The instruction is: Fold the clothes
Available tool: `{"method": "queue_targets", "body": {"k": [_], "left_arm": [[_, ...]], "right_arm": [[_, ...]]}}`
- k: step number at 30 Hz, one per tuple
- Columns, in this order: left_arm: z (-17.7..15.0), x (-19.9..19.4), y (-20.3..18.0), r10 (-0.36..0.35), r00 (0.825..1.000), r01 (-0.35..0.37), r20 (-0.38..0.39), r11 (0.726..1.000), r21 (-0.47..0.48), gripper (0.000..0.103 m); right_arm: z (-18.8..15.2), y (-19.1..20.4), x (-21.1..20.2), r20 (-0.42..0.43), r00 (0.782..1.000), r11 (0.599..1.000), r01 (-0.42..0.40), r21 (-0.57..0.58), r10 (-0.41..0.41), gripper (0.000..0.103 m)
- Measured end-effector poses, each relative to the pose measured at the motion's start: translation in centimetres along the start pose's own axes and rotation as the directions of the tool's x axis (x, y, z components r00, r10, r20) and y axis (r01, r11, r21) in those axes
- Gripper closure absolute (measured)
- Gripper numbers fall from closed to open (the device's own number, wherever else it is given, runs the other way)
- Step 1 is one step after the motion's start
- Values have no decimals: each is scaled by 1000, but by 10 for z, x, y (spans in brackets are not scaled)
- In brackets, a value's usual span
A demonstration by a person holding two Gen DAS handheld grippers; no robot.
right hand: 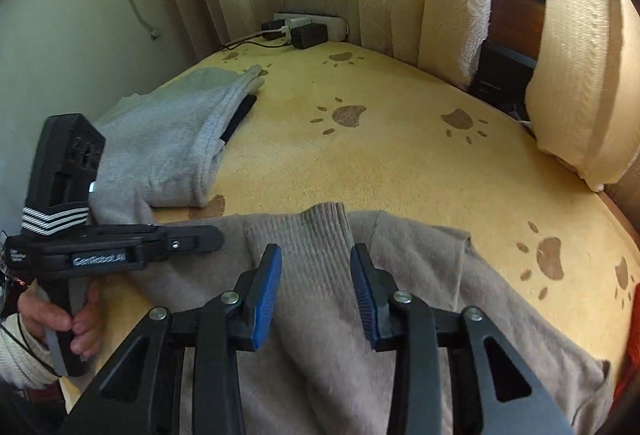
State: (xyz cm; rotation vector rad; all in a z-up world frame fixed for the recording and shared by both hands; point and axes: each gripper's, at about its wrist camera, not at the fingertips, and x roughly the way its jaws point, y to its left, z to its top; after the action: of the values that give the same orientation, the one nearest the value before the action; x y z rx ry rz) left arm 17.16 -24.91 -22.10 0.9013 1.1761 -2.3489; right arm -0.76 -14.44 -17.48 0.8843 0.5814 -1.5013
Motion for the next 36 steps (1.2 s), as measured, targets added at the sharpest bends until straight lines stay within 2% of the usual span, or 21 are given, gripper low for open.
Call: {"method": "queue_targets", "body": {"k": [4, 8, 11, 16, 19, 22, 25, 28, 30, 31, 34, 36], "left_arm": [[-3, 2, -4, 15, 1000, -15, -9, 1000, 20, 94], [-1, 3, -1, 5, 1000, -5, -16, 1000, 1, 94], [-1, 4, 0, -1, 1000, 1, -16, 1000, -7, 94], [-1, 4, 1, -5, 1000, 5, -15, 1000, -10, 94], [-1, 4, 1, -10, 1000, 10, -15, 1000, -17, 94], [-1, 4, 2, -12, 1000, 12, -14, 1000, -20, 94], [-1, 4, 2, -15, 1000, 15, -13, 1000, -25, 94], [-1, 3, 4, -25, 1000, 24, -16, 999, -42, 94], [-1, 3, 6, -32, 999, 31, -19, 998, -55, 94], [-1, 3, 6, -35, 999, 33, -20, 998, -60, 94], [0, 2, 8, -41, 999, 40, -20, 997, -71, 94], [0, 1, 10, -46, 999, 44, -17, 996, -81, 94]], "right_arm": [[8, -19, 31, -55, 998, 999, -18, 35, 20, 63], [6, -21, 35, -48, 996, 997, -67, 45, 69, 64], [2, -15, 31, -38, 997, 997, -67, 27, 68, 95], [-6, -11, -10, 95, 994, 997, -53, 56, 47, 95], [-10, -18, -57, 206, 979, 994, -15, 104, -6, 95], [-16, -32, -110, 301, 948, 985, 56, 164, -104, 95], [-24, -49, -161, 369, 900, 959, 150, 241, -233, 95], [-31, -62, -208, 418, 833, 916, 232, 328, -361, 95], [-32, -61, -238, 457, 776, 887, 280, 368, -435, 95], [-31, -57, -251, 481, 747, 878, 298, 374, -459, 95], [-19, -25, -271, 550, 697, 886, 330, 325, -461, 95], [-7, 6, -265, 569, 716, 914, 320, 249, -405, 95]]}}
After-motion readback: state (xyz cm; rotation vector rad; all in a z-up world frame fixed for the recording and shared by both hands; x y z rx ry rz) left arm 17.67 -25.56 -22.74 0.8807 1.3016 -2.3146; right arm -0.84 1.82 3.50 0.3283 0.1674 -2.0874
